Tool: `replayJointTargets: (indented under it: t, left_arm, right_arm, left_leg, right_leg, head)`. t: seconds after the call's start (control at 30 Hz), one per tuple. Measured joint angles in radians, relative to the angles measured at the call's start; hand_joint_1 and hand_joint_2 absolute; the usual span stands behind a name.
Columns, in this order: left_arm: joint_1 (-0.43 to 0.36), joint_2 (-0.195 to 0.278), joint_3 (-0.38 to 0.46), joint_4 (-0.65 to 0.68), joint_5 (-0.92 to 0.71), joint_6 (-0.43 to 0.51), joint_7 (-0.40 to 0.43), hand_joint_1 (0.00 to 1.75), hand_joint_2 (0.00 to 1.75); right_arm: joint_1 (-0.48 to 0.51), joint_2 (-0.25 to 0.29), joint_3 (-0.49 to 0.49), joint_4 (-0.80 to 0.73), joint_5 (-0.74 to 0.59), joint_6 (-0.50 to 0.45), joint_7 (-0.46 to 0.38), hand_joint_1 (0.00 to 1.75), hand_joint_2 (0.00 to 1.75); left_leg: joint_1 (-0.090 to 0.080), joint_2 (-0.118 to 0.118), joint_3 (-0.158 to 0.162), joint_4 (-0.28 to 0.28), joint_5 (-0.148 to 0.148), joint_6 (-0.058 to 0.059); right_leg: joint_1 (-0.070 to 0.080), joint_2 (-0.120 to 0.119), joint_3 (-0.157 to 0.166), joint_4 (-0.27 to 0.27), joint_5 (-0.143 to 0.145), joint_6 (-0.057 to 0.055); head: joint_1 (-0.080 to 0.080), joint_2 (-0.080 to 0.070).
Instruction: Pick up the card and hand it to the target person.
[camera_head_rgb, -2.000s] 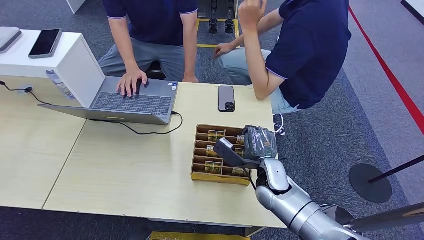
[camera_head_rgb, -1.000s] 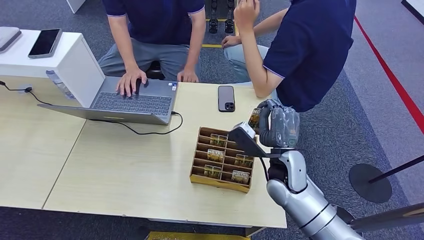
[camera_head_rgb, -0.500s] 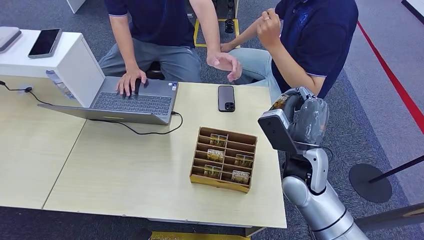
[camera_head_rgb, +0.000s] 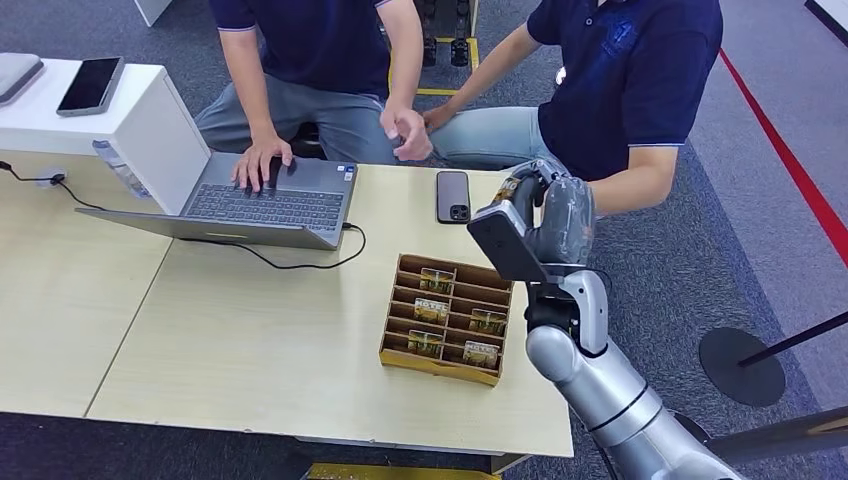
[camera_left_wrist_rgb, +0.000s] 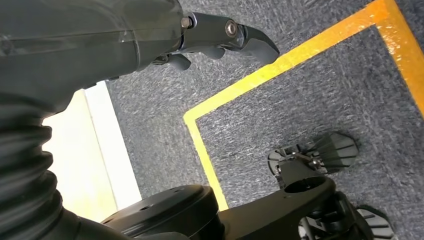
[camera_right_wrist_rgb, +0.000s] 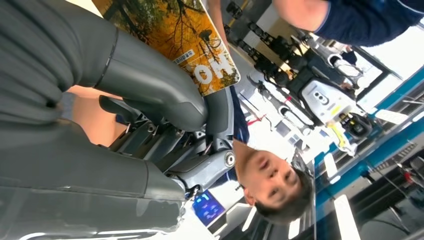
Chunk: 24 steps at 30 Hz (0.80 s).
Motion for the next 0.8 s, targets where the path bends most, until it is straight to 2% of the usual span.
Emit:
replayJointTargets:
  t: [0.27,0.8]
  left_arm:
    - [0.0,0.0,0.0,0.0,0.0,-0.001,0.001,0.0,1.75]
    - [0.001,0.0,0.0,0.0,-0.001,-0.007,0.005,0.0,1.75]
  right_arm:
    - [-0.022,0.044,0.023,0.085,-0.003,0.0,-0.012,1.75,1.75]
    - [-0.035,0.061,0.039,0.145,-0.01,-0.001,-0.023,1.71,1.75]
  left_leg:
    - [0.0,0.0,0.0,0.0,0.0,0.0]
    - [0.0,0.0,0.0,0.0,0.0,0.0]
  right_leg:
    - [0.0,0.0,0.0,0.0,0.0,0.0]
    - [0.0,0.0,0.0,0.0,0.0,0.0]
  head:
    - [0.0,0.0]
    - [0.0,0.0]
